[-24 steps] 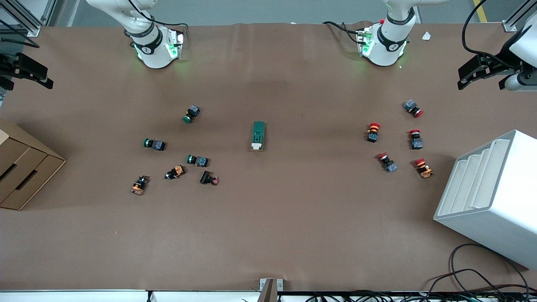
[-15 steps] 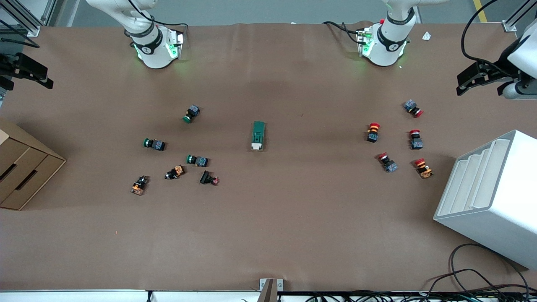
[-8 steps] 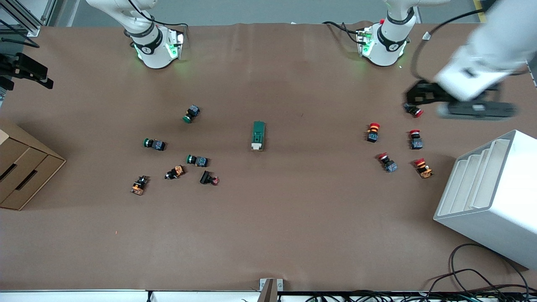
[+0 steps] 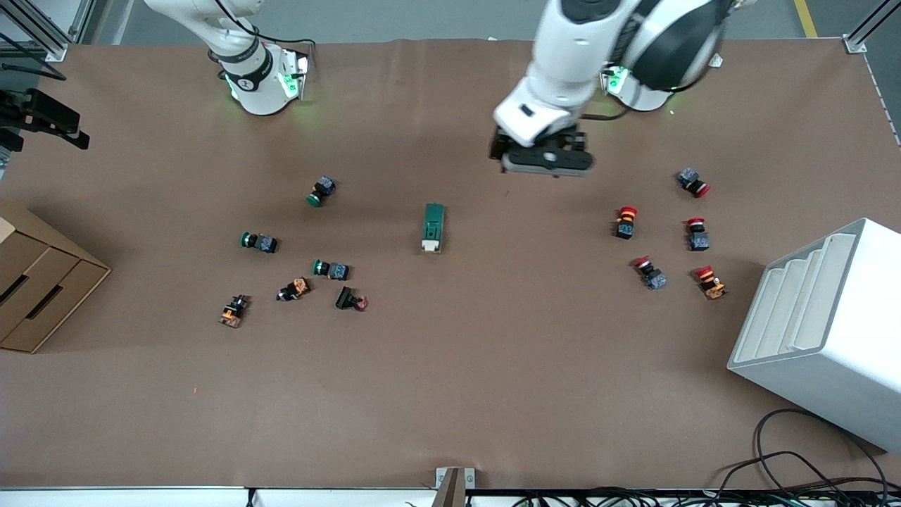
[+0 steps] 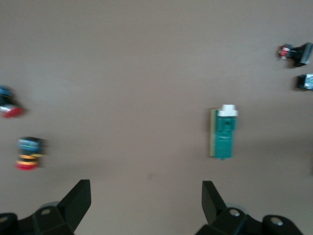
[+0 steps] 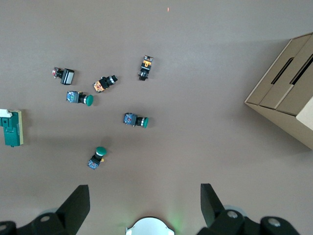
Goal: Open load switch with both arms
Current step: 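Move the left gripper over the green load switch, then lower the left gripper onto the green switch base to hold it, then reach the right gripper to the white lever of the switch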
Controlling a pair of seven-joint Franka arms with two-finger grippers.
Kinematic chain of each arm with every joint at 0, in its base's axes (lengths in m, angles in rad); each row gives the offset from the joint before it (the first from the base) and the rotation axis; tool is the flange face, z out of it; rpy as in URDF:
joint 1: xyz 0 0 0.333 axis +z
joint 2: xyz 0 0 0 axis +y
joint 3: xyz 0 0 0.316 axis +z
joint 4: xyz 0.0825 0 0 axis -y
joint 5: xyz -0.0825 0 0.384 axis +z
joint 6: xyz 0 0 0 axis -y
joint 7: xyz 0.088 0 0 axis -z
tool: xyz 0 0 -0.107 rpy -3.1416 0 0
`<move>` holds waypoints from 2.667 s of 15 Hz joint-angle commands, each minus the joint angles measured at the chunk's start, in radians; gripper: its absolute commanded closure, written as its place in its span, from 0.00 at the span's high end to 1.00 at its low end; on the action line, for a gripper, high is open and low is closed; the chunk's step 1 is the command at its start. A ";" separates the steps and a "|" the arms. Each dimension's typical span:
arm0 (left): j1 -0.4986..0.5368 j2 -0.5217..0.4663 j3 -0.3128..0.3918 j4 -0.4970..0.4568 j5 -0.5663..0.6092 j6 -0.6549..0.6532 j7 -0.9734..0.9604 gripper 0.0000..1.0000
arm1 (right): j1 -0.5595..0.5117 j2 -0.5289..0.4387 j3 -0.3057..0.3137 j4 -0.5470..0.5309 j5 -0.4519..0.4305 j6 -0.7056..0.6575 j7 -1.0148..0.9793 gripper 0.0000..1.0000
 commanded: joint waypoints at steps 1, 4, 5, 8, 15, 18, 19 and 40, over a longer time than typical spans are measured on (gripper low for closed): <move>-0.056 0.027 -0.037 -0.080 0.067 0.126 -0.207 1.00 | -0.008 -0.005 0.004 -0.004 -0.003 -0.002 -0.013 1.00; -0.173 0.116 -0.039 -0.121 0.250 0.176 -0.453 1.00 | -0.006 -0.005 0.004 -0.003 -0.005 -0.002 -0.011 1.00; -0.226 0.160 -0.039 -0.121 0.317 0.179 -0.536 1.00 | -0.011 -0.004 0.002 -0.003 -0.006 -0.002 -0.011 1.00; -0.308 0.247 -0.039 -0.121 0.514 0.220 -0.813 1.00 | -0.006 0.009 0.004 0.004 -0.011 0.001 -0.008 1.00; -0.417 0.475 -0.039 -0.108 1.038 0.285 -1.335 1.00 | -0.031 0.111 0.001 0.007 -0.012 0.056 -0.005 1.00; -0.445 0.512 -0.034 -0.104 1.174 0.269 -1.403 1.00 | -0.060 0.177 0.001 0.005 -0.009 0.100 -0.013 1.00; -0.471 0.524 -0.022 -0.087 1.201 0.253 -1.403 1.00 | -0.063 0.220 0.001 0.005 -0.011 0.105 -0.013 1.00; -0.558 0.692 0.092 -0.029 1.718 0.107 -1.649 0.99 | 0.469 0.573 0.010 0.089 0.164 0.333 1.603 1.00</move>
